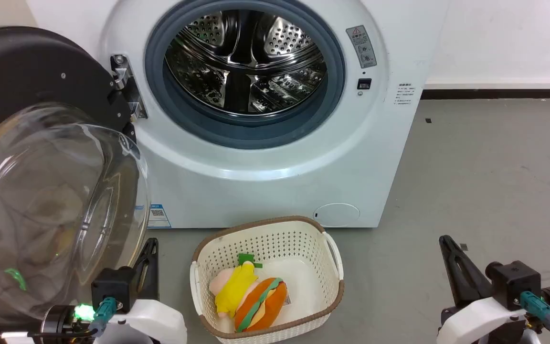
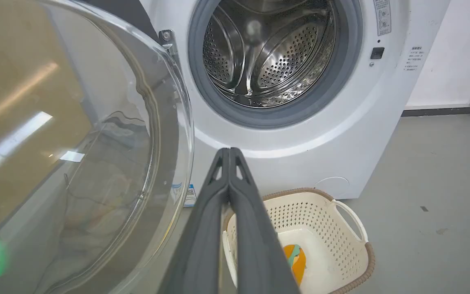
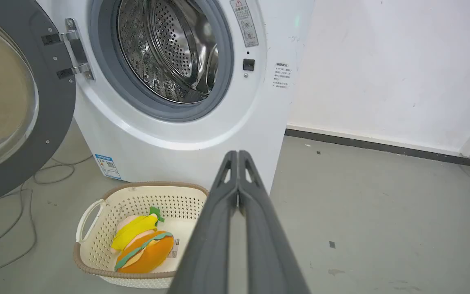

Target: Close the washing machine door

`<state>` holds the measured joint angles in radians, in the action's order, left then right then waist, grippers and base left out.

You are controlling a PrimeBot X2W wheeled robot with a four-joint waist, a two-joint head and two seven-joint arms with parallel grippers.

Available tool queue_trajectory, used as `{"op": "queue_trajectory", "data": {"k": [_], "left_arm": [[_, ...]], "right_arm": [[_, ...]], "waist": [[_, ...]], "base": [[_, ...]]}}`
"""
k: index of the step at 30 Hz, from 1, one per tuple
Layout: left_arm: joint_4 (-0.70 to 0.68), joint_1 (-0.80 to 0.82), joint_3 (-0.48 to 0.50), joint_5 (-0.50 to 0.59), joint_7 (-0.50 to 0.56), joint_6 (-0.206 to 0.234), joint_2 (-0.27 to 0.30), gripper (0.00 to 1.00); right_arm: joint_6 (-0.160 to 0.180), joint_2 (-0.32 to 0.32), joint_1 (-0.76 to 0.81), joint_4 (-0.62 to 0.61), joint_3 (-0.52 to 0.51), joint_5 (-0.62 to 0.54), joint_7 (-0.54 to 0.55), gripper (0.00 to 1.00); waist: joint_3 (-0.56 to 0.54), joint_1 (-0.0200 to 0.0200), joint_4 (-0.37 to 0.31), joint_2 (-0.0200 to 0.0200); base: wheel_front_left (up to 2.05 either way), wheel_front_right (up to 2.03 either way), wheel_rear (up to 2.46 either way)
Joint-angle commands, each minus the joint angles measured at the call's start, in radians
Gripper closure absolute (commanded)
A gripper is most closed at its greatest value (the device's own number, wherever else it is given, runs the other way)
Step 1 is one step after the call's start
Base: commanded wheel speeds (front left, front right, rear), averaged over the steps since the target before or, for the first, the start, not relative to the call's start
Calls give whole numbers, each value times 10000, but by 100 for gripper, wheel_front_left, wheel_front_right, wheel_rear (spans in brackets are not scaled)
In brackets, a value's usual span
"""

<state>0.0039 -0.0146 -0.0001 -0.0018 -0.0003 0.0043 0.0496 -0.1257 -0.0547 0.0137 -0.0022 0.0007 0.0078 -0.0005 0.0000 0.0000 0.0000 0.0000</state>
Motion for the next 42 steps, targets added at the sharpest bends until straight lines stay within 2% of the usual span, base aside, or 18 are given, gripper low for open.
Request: {"op": "queue_trajectory", "data": {"k": [1, 19, 20, 42], "left_arm": [[-39, 146, 1, 18, 3, -43, 6, 100], [-39, 146, 1, 18, 3, -43, 6, 100], [2, -3, -4, -1, -3, 8, 0, 0], [-43, 104, -239, -89, -410, 463, 1, 0]], "right_arm": [[-50, 45, -137, 22, -7, -78, 5, 100], [-50, 45, -137, 22, -7, -78, 5, 100], [6, -2, 3, -1, -4, 8, -4, 0], [7, 5, -5, -52, -355, 558, -410, 0]], "waist": [[0, 0, 0, 0], [0, 0, 0, 0], [0, 0, 0, 0], [77, 0, 68, 0]], "base": [[0, 0, 0], [0, 0, 0], [0, 0, 0], [0, 0, 0]]}}
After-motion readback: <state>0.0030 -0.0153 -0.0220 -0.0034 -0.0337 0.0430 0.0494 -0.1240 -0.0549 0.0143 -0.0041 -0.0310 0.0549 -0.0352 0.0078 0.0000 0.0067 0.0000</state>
